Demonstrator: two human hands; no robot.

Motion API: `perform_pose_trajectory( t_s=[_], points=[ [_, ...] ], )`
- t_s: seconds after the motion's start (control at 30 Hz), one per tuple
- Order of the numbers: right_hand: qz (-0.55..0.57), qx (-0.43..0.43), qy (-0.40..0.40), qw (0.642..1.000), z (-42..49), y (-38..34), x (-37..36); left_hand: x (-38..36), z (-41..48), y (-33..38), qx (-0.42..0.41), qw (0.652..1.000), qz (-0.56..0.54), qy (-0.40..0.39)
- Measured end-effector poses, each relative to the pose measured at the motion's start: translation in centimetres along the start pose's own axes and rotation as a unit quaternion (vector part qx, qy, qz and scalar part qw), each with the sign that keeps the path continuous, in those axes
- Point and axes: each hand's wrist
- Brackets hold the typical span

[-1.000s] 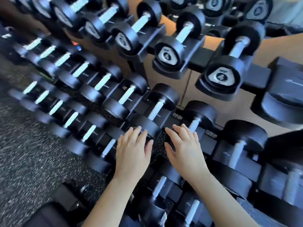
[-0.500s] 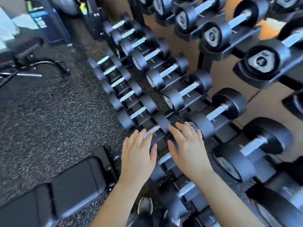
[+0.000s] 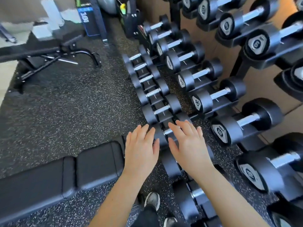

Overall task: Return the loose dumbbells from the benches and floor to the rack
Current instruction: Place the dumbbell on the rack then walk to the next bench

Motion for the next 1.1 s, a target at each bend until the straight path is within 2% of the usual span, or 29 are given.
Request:
perform_pose_trajectory(
  t_s=[0.27,0.53,0.7,0.9,1.1],
  points=[
    [0.065,0.121,-0.043,0.990,-4.0,-4.2,0.4,1.4,-9.0,-0.2,0.124,0.988,0.005,0.098],
    [0.073,0.250,-0.101,0.960,-8.9,-10.7,0.7,4.2,-19.3,-2.9,0.248,0.957,0.027,0.151],
    [0.063,0.315,-0.115,0.940,-11.5,-15.9,1.4,7.1,-24.4,-5.5,0.293,0.935,0.034,0.195],
    [0.060,0.368,-0.104,0.922,-15.3,-24.5,3.2,12.2,-31.8,-9.6,0.332,0.913,0.039,0.233],
    [0.107,0.416,-0.115,0.896,-22.5,-35.4,4.2,18.2,-41.0,-14.5,0.378,0.887,0.058,0.258]
  ],
)
Point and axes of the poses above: each hand's wrist, its own z-axis towards the middle knuckle, its own x-axis out of the back of the hand, y = z × x, and after that the axes turned 15 degrees about -z, right-handed
